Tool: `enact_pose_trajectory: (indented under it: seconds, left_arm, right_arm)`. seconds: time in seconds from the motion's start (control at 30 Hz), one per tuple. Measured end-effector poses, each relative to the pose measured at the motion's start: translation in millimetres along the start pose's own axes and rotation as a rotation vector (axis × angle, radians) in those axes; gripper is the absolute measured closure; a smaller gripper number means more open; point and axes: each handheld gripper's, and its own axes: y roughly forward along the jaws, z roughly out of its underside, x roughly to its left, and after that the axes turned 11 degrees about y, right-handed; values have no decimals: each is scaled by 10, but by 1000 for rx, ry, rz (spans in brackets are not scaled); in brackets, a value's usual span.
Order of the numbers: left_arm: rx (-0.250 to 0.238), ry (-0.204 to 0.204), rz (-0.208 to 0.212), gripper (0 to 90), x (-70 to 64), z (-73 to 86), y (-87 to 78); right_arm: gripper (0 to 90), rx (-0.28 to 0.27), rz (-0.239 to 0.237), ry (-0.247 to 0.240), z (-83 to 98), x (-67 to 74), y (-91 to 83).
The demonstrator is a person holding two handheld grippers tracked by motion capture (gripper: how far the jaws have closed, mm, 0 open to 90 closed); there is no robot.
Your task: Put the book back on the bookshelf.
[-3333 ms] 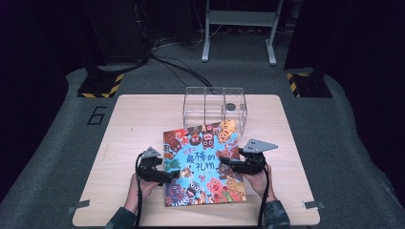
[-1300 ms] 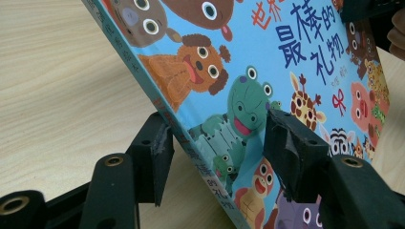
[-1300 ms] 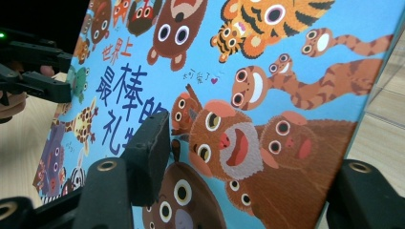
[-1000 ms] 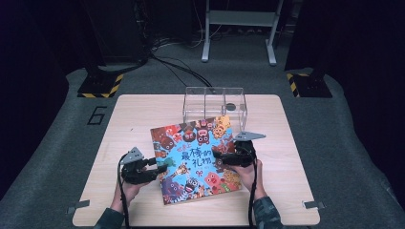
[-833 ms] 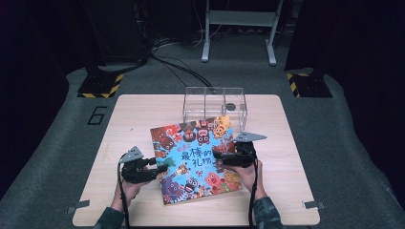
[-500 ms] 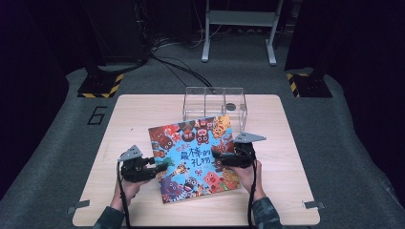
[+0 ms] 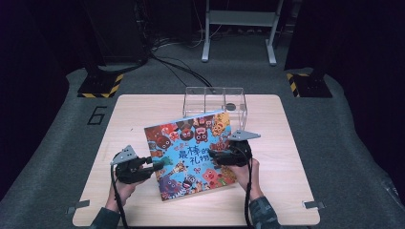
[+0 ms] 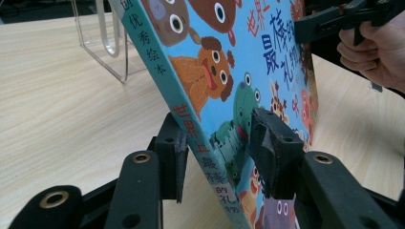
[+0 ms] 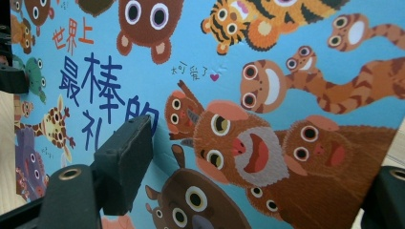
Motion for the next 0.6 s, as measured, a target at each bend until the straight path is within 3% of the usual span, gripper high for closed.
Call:
enact_pose_trajectory:
  seconds: [0.1,0.33,0.6]
  left_arm:
    - [-5,18,9,597,-14,-26,-31]
    - [-9,90,2,655,-31,-125,-113]
    - [-20,92,32,684,-32,-116,-142]
  right_arm:
    - [223,-9,-9,20,-1,6,-13]
    - [211,-45,-2,0,-36,42,-45]
    - [222,-58,-20,-19,-23,38,-69]
